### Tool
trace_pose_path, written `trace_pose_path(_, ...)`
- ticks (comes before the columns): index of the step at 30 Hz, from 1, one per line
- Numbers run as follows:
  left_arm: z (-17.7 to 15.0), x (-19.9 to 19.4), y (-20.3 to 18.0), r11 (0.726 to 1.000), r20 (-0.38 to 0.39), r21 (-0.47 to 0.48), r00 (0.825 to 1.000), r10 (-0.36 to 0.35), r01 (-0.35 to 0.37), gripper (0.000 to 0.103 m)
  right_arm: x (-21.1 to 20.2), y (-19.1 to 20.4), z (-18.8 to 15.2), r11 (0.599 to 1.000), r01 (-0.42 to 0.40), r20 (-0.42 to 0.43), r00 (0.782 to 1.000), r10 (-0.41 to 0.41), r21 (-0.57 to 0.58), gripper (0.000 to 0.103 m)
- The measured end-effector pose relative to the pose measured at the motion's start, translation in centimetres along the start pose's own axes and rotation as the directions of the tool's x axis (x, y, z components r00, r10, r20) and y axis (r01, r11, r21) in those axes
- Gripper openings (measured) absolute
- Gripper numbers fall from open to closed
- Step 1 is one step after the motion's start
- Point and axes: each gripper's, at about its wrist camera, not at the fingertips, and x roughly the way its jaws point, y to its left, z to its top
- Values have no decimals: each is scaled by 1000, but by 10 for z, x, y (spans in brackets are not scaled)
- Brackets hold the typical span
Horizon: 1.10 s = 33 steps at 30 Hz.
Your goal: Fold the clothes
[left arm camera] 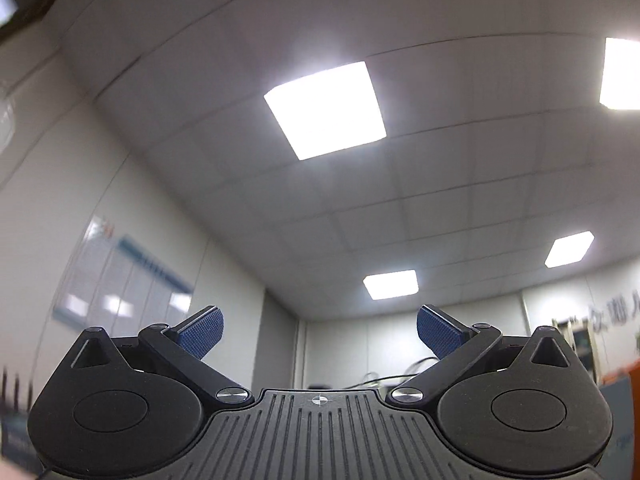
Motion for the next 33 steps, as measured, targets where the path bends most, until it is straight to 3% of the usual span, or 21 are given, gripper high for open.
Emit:
trace_pose_path(2, -2, 22, 36, 988, -86, -152, 996, 9, -22, 103, 23, 23, 2, 998, -54, -47, 997, 54, 13, 103)
trace_pose_path(4, -10, 43, 69, 958, -178, -285, 982, -61, 8, 103, 46, 46, 4, 994, -106, -93, 990, 109, 29, 103)
trace_pose_path(6, -28, 64, 92, 910, -289, -410, 938, -190, 58, 103, 70, 69, 5, 986, -158, -137, 977, 163, 47, 103)
trace_pose_path(8, -59, 83, 111, 848, -373, -525, 873, -313, 80, 103, 93, 92, 7, 976, -208, -180, 959, 217, 68, 103)
trace_pose_path(11, -106, 104, 142, 754, -431, -657, 810, -398, 21, 103, 131, 123, -7, 969, -227, -275, 930, 246, 99, 103)
trace_pose_path(12, -120, 111, 157, 715, -440, -699, 797, -414, -15, 103, 141, 133, -12, 968, -230, -296, 922, 251, 105, 103)
trace_pose_path(15, -160, 126, 185, 631, -462, -768, 776, -428, -110, 103, 169, 156, -28, 967, -233, -361, 897, 256, 107, 103)
trace_pose_path(18, -198, 131, 203, 584, -498, -786, 768, -403, -203, 103, 195, 176, -42, 967, -232, -418, 872, 256, 108, 103)
trace_pose_path(22, -229, 132, 223, 431, -399, -885, 765, -506, -177, 103, 236, 207, -57, 982, -174, -487, 853, 190, 78, 103)
trace_pose_path(24, -236, 132, 224, 379, -352, -913, 757, -550, -150, 103, 255, 223, -63, 989, -138, -514, 845, 146, 54, 103)
trace_pose_path(27, -246, 139, 224, 357, -345, -923, 719, -604, -143, 103, 274, 243, -70, 996, -89, -553, 831, 67, -14, 103)
trace_pose_path(31, -246, 155, 217, 381, -325, -922, 682, -655, -73, 103, 289, 244, -85, 999, -18, -568, 823, -12, -47, 100)
trace_pose_path(33, -247, 165, 212, 403, -336, -914, 656, -676, -53, 103, 289, 241, -89, 998, -3, -550, 834, -35, -68, 94)
